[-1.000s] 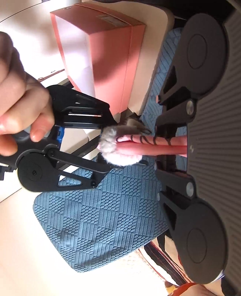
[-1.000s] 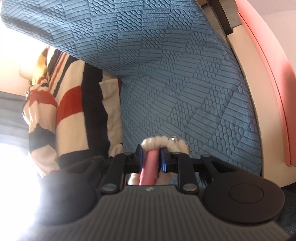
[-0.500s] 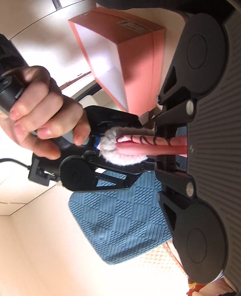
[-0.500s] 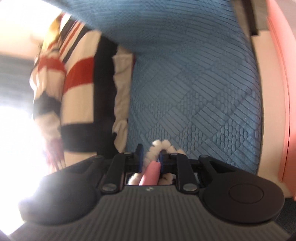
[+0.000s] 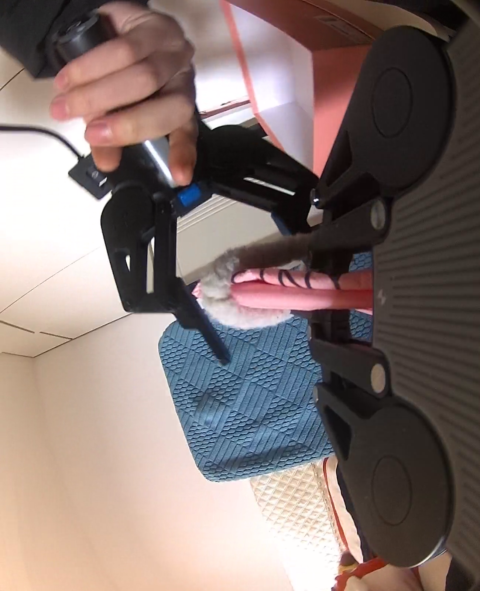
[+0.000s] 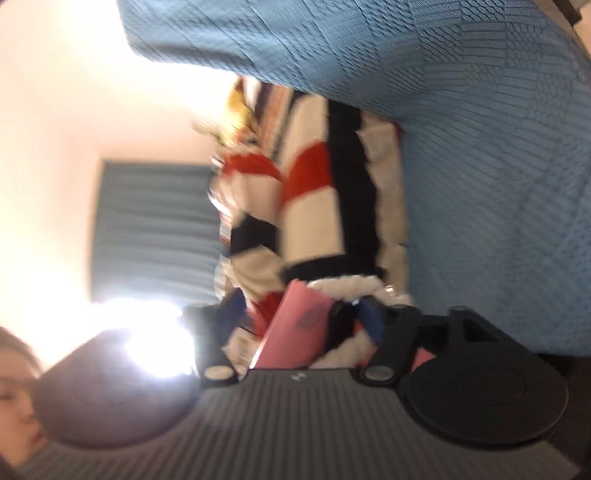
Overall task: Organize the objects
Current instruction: 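Slide the fluffy loop along the pink band with the right gripper while the left gripper holds it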
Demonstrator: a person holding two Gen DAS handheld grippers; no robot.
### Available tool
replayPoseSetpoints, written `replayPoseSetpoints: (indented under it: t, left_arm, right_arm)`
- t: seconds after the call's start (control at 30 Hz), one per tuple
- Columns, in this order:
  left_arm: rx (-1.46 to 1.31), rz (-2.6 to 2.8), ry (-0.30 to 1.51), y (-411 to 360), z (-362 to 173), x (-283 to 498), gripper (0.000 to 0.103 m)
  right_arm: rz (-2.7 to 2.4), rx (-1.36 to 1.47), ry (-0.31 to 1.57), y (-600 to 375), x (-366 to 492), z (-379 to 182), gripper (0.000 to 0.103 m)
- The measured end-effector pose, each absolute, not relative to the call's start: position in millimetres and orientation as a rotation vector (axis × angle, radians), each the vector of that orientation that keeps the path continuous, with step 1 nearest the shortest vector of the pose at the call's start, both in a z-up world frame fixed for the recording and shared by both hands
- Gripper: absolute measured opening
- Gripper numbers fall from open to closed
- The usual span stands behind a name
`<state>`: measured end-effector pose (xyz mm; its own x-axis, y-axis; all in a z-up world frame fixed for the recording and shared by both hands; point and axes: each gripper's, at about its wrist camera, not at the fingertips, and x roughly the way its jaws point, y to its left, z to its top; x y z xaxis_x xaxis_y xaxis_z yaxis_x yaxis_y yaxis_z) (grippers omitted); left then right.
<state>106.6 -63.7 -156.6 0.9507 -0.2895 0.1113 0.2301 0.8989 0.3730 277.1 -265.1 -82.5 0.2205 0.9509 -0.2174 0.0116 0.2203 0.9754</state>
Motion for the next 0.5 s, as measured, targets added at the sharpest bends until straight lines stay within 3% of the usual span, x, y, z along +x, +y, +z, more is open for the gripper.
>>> replayPoseSetpoints:
  t: [0.07,0.5]
  left_arm:
    - [0.347,-0.289,-0.157,-62.8,-155.8,104.9,0.009]
    - [0.223,-0.251,-0.060,-34.5,-151.5,115.3,0.010]
  right_arm:
    - [0.896,1.171,1.086,-267.1,269.5,-83.9,0.080]
    - [0.727,1.184,0.973,-300.4,255.8,-52.4,0.086]
